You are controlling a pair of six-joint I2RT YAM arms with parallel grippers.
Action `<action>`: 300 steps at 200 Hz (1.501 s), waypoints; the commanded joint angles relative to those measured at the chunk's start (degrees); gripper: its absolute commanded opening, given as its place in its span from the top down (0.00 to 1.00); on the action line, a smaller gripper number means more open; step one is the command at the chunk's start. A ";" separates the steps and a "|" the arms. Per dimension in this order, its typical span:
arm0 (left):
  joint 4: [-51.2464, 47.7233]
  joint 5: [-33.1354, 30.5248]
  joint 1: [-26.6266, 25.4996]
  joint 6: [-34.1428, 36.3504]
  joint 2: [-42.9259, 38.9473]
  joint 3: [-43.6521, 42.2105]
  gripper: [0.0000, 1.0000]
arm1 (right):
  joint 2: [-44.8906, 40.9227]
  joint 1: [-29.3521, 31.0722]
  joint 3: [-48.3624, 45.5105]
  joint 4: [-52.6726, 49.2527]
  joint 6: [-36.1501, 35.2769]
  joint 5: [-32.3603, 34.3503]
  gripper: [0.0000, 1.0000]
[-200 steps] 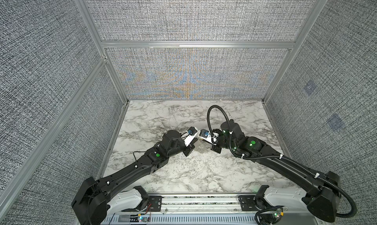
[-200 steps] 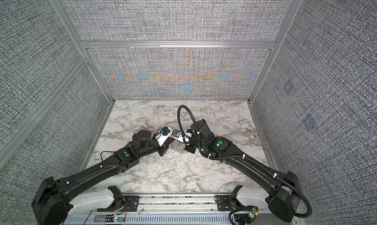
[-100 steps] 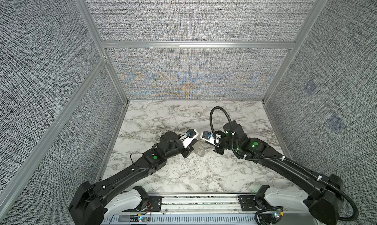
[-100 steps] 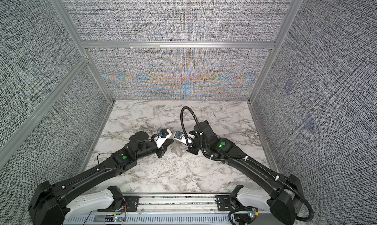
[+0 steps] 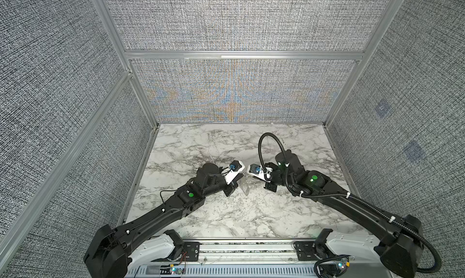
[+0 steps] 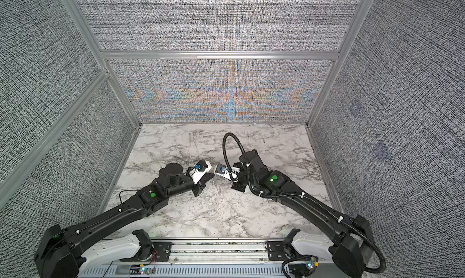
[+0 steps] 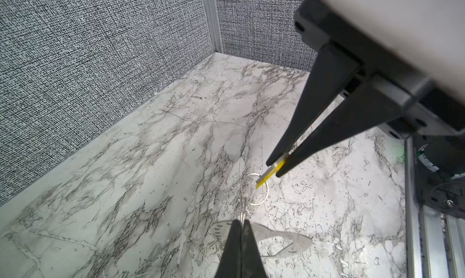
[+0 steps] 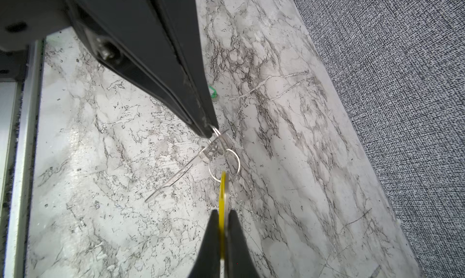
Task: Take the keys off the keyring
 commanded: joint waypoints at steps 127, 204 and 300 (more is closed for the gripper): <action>2.55 -4.26 1.99 -7.15 -5.58 -5.21 0.66 | 5.26 -2.06 6.50 -2.36 -12.45 -3.49 1.00; -0.76 4.27 10.16 -3.81 -6.85 -2.89 0.62 | 6.69 -2.88 10.82 -7.31 -26.43 -5.06 1.00; -2.47 17.72 12.71 2.47 -0.31 3.95 0.60 | 4.49 -2.34 10.95 -9.44 -33.19 -7.21 1.00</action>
